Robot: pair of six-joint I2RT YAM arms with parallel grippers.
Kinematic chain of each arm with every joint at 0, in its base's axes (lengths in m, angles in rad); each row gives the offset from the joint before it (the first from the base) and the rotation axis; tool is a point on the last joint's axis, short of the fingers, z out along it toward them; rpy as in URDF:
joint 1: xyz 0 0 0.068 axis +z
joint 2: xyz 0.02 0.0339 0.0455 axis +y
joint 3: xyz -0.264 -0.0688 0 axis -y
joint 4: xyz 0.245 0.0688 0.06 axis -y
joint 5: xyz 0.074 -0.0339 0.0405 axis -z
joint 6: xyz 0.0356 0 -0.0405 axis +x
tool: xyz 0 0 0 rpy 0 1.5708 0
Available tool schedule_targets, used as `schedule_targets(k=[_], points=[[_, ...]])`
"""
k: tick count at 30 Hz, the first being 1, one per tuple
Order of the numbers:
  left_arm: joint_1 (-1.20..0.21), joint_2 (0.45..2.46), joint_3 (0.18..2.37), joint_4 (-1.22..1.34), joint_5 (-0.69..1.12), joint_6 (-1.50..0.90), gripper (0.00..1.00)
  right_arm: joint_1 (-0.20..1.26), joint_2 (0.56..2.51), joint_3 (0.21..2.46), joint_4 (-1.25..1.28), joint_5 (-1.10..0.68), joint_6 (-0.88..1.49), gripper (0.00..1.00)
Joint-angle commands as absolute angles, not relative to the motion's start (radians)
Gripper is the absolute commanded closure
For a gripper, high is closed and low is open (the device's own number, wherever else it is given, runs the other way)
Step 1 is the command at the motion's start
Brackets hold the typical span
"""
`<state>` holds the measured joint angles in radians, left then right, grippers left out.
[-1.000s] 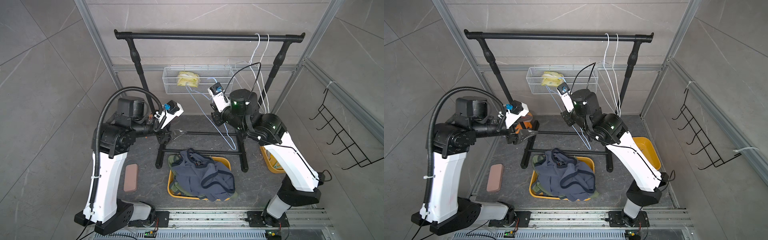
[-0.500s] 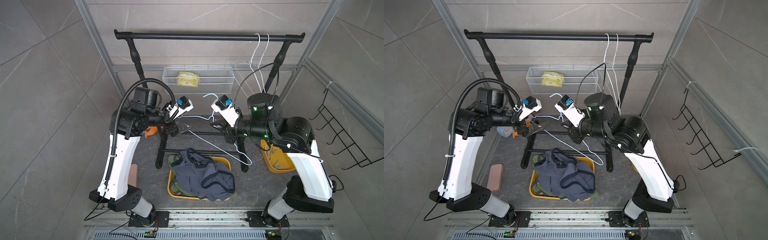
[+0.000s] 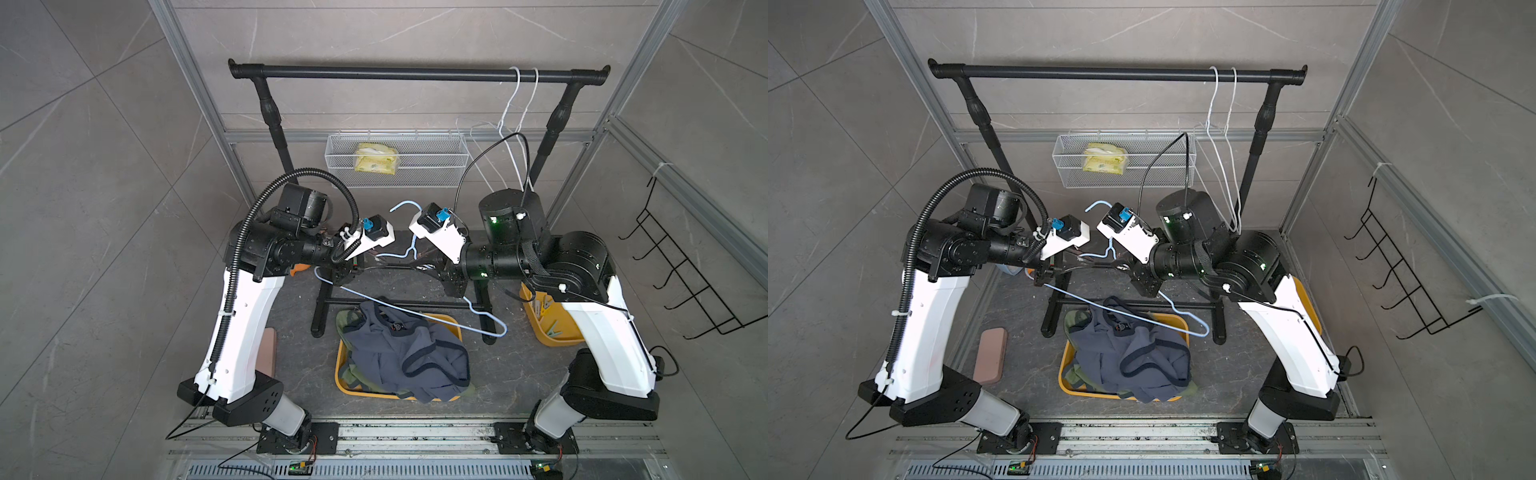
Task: Remove the clothespins securing tank tops to the hanger
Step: Place the hanger on the clothesline.
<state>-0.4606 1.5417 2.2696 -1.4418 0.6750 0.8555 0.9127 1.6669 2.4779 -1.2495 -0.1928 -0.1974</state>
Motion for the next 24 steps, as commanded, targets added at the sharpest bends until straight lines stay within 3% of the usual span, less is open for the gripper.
schedule_targets(k=[1,6,10,16,20,21,23,24], points=[[-0.459,1.511,2.264,-1.471,0.681,0.851,1.0,0.922,1.675,2.468,-1.253,-0.23,-0.207,0.99],[-0.459,1.495,2.297,-1.498,0.626,0.879,1.0,0.921,1.645,2.393,-1.281,-0.196,-0.206,0.81],[-0.459,1.489,2.325,-1.524,0.591,0.908,1.0,0.92,1.591,2.293,-1.279,-0.167,-0.196,0.75],[-0.46,1.486,2.318,-1.532,0.555,0.925,1.0,0.92,1.544,2.235,-1.289,-0.143,-0.183,0.78],[-0.459,1.483,2.301,-1.512,0.543,0.922,1.0,0.919,1.519,2.215,-1.272,-0.135,-0.178,0.96],[-0.459,1.482,2.297,-1.489,0.538,0.903,0.9,0.92,1.519,2.219,-1.273,-0.128,-0.178,1.0],[-0.46,1.482,2.29,-1.44,0.523,0.858,0.46,0.92,1.52,2.226,-1.268,-0.12,-0.173,1.0],[-0.46,1.482,2.29,-1.41,0.524,0.826,0.42,0.919,1.52,2.225,-1.263,-0.124,-0.171,1.0]])
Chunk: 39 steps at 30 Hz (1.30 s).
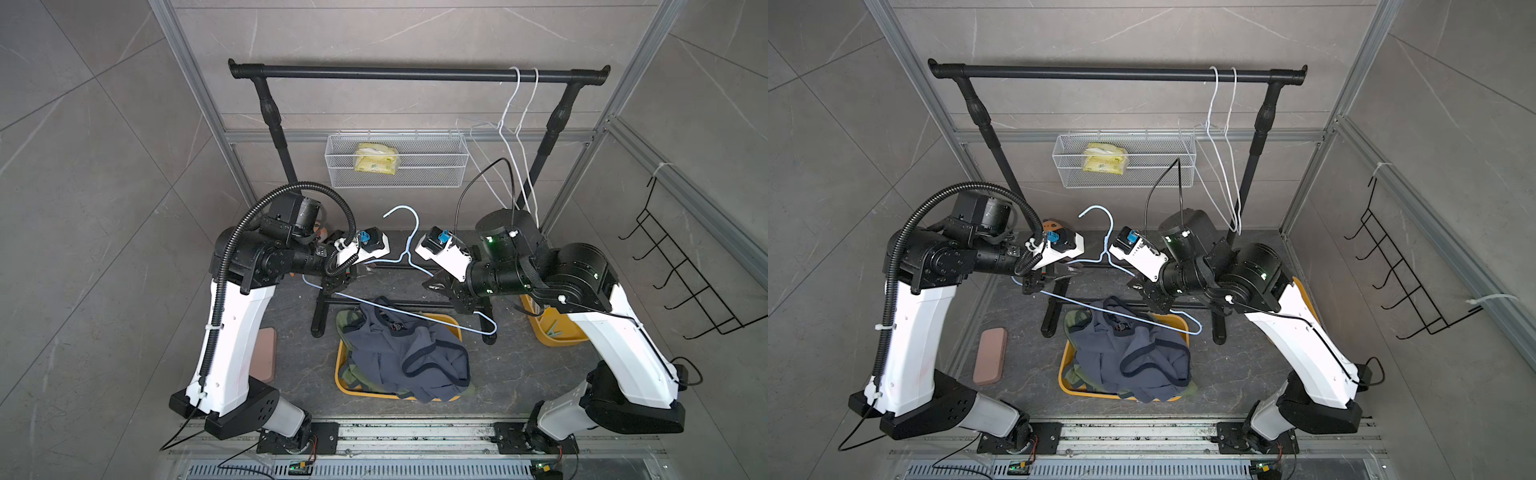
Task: Remove the clothespins securing tank tops to the hanger
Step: Place the hanger on the clothesline.
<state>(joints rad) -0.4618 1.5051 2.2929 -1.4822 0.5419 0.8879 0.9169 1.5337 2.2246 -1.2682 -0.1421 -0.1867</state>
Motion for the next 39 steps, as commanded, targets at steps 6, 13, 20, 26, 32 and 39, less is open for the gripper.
schedule_targets(k=[6,13,20,26,32,39], points=[[-0.459,1.485,2.312,-1.273,0.429,0.7,0.07,0.917,1.535,2.249,-1.258,-0.001,-0.135,1.0],[-0.457,1.461,2.344,-1.107,0.153,0.576,0.0,0.86,1.604,2.419,-1.265,0.224,-0.035,1.0],[-0.456,1.421,2.296,-1.139,0.226,0.548,0.01,0.824,1.774,2.706,-1.17,0.436,0.003,1.0],[-0.457,1.403,2.198,-1.184,0.375,0.545,0.02,0.779,1.866,2.751,-0.993,0.54,-0.033,1.0],[-0.457,1.414,2.149,-1.186,0.42,0.542,0.02,0.753,1.884,2.683,-0.749,0.63,-0.117,1.0],[-0.457,1.438,2.138,-1.194,0.447,0.545,0.02,0.7,1.975,2.772,-0.67,0.655,-0.144,1.0]])
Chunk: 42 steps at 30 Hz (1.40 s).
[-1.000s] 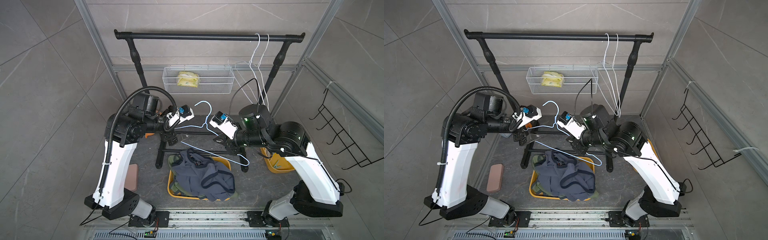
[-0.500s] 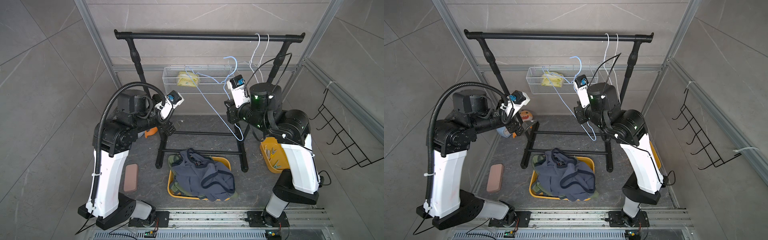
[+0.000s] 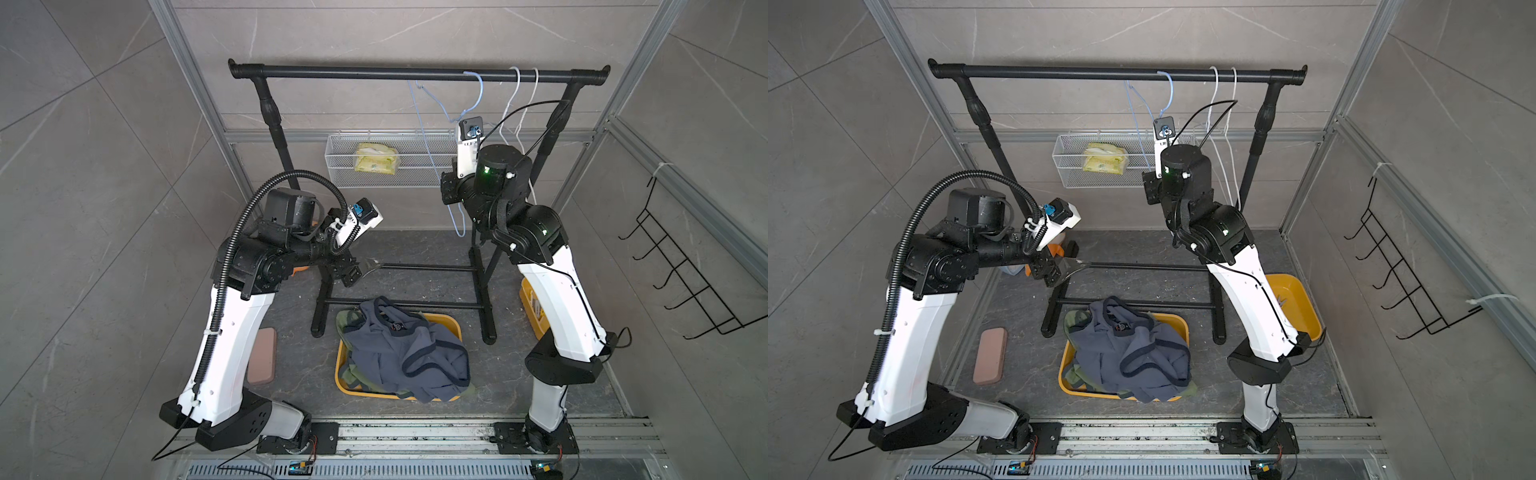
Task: Remove the clothespins securing tank tops to the hanger
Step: Place the hanger on the clothesline.
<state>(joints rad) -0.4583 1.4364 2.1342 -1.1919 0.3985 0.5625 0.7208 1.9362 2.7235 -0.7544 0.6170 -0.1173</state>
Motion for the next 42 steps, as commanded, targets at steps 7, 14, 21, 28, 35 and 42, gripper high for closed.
schedule_targets(k=[7,14,21,28,35,42], points=[[-0.457,1.468,2.135,-1.199,0.468,0.548,0.02,0.633,2.053,2.783,-0.614,0.626,-0.129,1.0],[-0.457,1.485,2.144,-1.206,0.456,0.561,0.02,0.608,2.094,2.824,-0.584,0.62,-0.131,1.0],[-0.457,1.503,2.167,-1.214,0.472,0.566,0.02,0.595,2.107,2.831,-0.554,0.602,-0.148,1.0],[-0.458,1.507,2.154,-1.224,0.505,0.571,0.01,0.594,2.131,2.845,-0.59,0.605,-0.149,0.93],[-0.459,1.502,2.153,-1.222,0.52,0.568,0.01,0.593,2.074,2.815,-0.618,0.598,-0.137,0.68],[-0.459,1.496,2.156,-1.215,0.529,0.568,0.0,0.592,1.934,2.699,-0.616,0.561,-0.104,0.49]])
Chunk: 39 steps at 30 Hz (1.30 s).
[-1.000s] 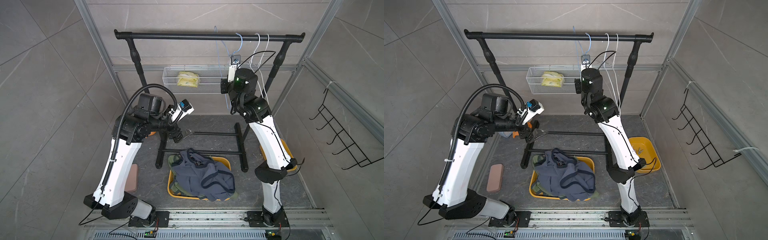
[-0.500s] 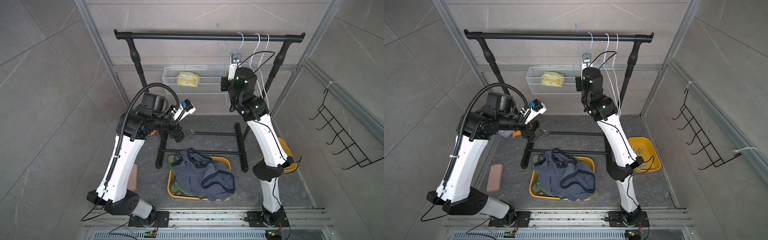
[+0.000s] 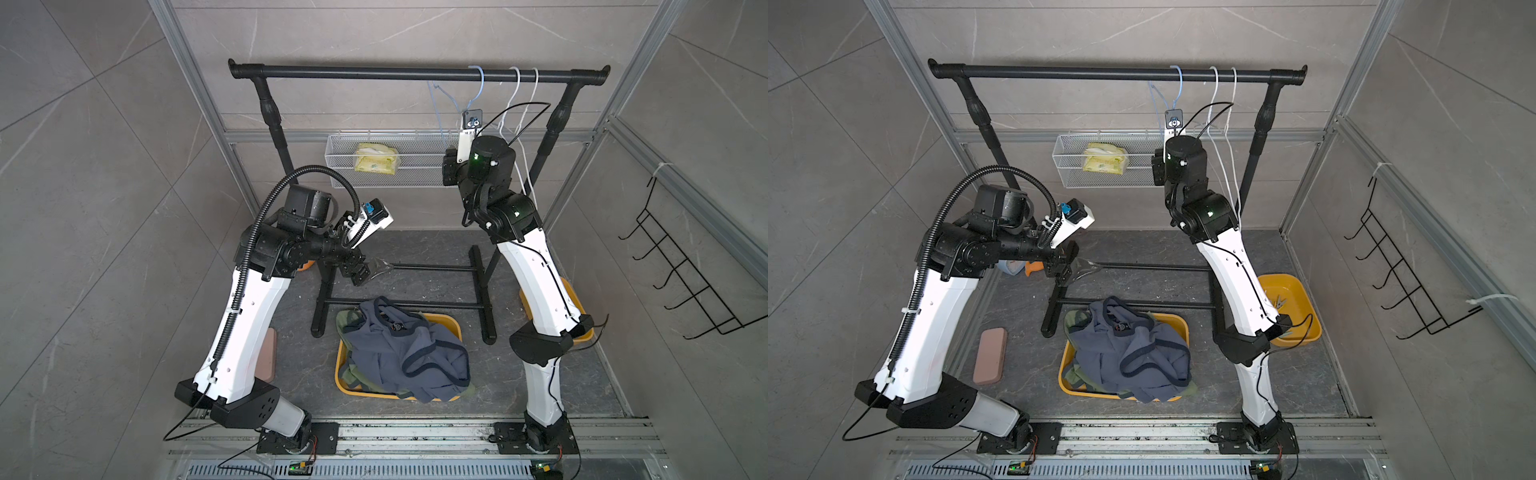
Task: Remove the clothespins securing tank tops to the hanger
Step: Place the hanger on the clothesline, then reset both arms
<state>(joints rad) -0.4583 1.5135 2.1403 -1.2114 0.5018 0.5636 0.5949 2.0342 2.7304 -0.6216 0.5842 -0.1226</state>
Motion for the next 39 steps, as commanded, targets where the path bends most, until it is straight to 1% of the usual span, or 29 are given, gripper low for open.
schedule_targets(k=[1,4,6,7,8,12,19,21,24,26,27,29,33,36,39], points=[[-0.459,1.494,2.154,-1.212,0.529,0.565,0.0,0.592,1.909,2.679,-0.614,0.553,-0.101,0.48],[-0.458,1.486,2.147,-1.199,0.531,0.554,0.0,0.594,1.829,2.606,-0.604,0.499,-0.09,0.44],[-0.459,1.478,2.134,-1.183,0.527,0.543,0.0,0.594,1.772,2.531,-0.588,0.446,-0.086,0.31],[-0.459,1.472,2.123,-1.168,0.519,0.532,0.0,0.594,1.745,2.511,-0.589,0.418,-0.077,0.26],[-0.459,1.466,2.111,-1.152,0.505,0.52,0.0,0.594,1.721,2.495,-0.595,0.392,-0.069,0.25],[-0.459,1.437,2.069,-1.099,0.45,0.47,0.0,0.594,1.629,2.426,-0.626,0.275,-0.035,0.25],[-0.445,1.366,1.966,-1.003,0.35,0.344,0.0,0.594,1.405,2.166,-0.596,0.064,0.008,0.24],[-0.424,1.339,1.924,-0.978,0.324,0.314,0.0,0.594,1.363,2.125,-0.613,0.017,0.02,0.24],[-0.357,1.284,1.836,-0.923,0.299,0.24,0.0,0.594,1.305,2.057,-0.666,-0.09,0.06,0.24],[-0.308,1.231,1.758,-0.885,0.288,0.201,0.0,0.595,1.234,1.921,-0.635,-0.184,0.09,0.23],[-0.29,1.204,1.72,-0.87,0.274,0.186,0.0,0.594,1.2,1.859,-0.621,-0.208,0.098,0.19],[-0.246,1.144,1.633,-0.838,0.255,0.145,0.0,0.594,1.129,1.711,-0.58,-0.233,0.123,0.16],[-0.164,1.032,1.462,-0.794,0.245,0.06,0.0,0.594,1.004,1.446,-0.516,-0.276,0.203,0.0],[-0.12,0.94,1.292,-0.725,0.222,0.011,0.0,0.594,0.918,1.239,-0.45,-0.276,0.262,0.0],[-0.086,0.858,1.083,-0.604,0.157,-0.029,0.0,0.594,0.886,1.081,-0.443,-0.178,0.27,0.0]])
